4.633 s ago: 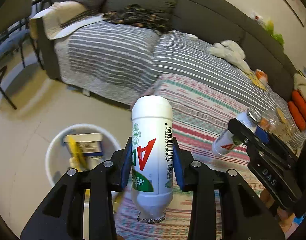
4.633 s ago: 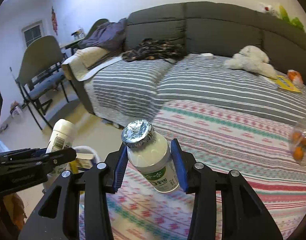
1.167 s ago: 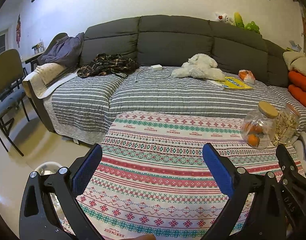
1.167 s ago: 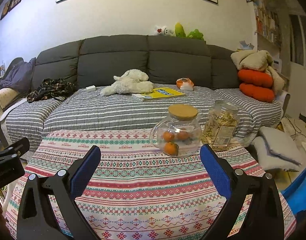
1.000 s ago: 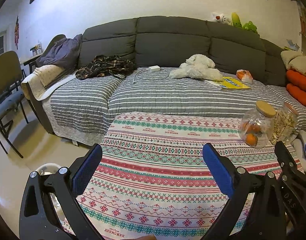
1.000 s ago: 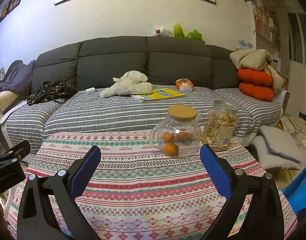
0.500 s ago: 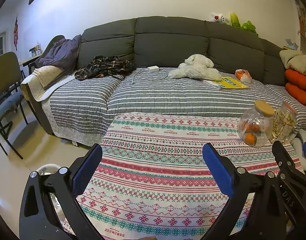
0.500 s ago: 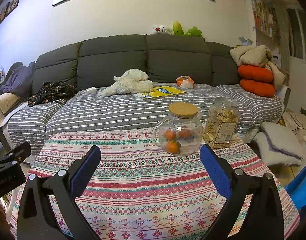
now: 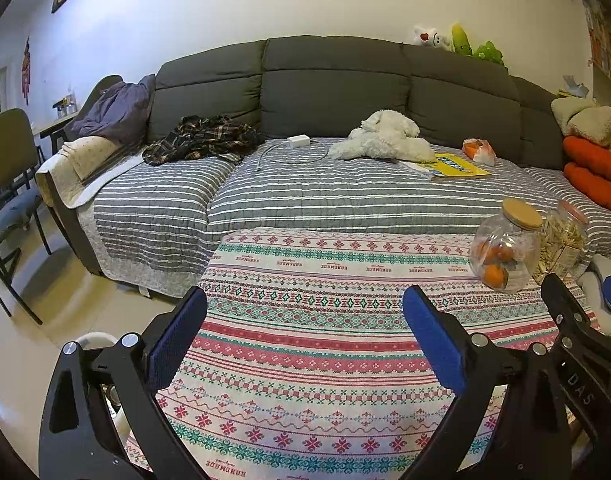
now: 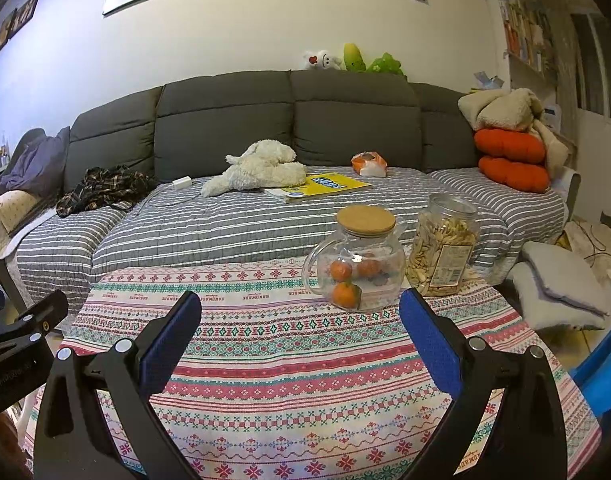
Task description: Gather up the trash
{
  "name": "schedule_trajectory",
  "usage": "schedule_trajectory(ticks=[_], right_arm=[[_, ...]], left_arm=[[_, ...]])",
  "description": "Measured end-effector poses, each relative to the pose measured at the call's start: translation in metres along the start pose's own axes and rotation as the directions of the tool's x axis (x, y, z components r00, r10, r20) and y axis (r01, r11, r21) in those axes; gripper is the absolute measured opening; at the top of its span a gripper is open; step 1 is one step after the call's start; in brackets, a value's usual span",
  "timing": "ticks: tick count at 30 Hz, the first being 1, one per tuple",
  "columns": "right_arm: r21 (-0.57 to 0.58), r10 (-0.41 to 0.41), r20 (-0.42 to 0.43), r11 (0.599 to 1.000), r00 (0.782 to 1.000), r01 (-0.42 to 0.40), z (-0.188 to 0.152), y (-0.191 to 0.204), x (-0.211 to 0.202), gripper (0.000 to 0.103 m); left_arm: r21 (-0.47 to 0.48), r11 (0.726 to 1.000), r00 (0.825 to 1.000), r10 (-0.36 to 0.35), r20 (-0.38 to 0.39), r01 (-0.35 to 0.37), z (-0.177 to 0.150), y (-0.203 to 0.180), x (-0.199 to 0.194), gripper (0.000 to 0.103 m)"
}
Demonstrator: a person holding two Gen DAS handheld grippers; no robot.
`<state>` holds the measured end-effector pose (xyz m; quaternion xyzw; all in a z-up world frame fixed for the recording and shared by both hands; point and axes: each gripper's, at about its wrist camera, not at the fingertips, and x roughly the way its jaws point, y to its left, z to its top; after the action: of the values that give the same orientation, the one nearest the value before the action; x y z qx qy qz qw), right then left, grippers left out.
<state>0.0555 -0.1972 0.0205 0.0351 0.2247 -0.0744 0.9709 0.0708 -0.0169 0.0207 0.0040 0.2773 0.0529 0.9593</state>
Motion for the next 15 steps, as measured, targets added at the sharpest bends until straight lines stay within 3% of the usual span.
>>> schedule_trajectory(ticks=[15], right_arm=[[0.007,-0.004,0.005,1.0,1.0,0.004,-0.0006,0.0006,-0.002,0.096]], left_arm=[[0.013,1.0,1.0,-0.013,-0.028,0.013,-0.0013,-0.0057,0.0037,0.095]])
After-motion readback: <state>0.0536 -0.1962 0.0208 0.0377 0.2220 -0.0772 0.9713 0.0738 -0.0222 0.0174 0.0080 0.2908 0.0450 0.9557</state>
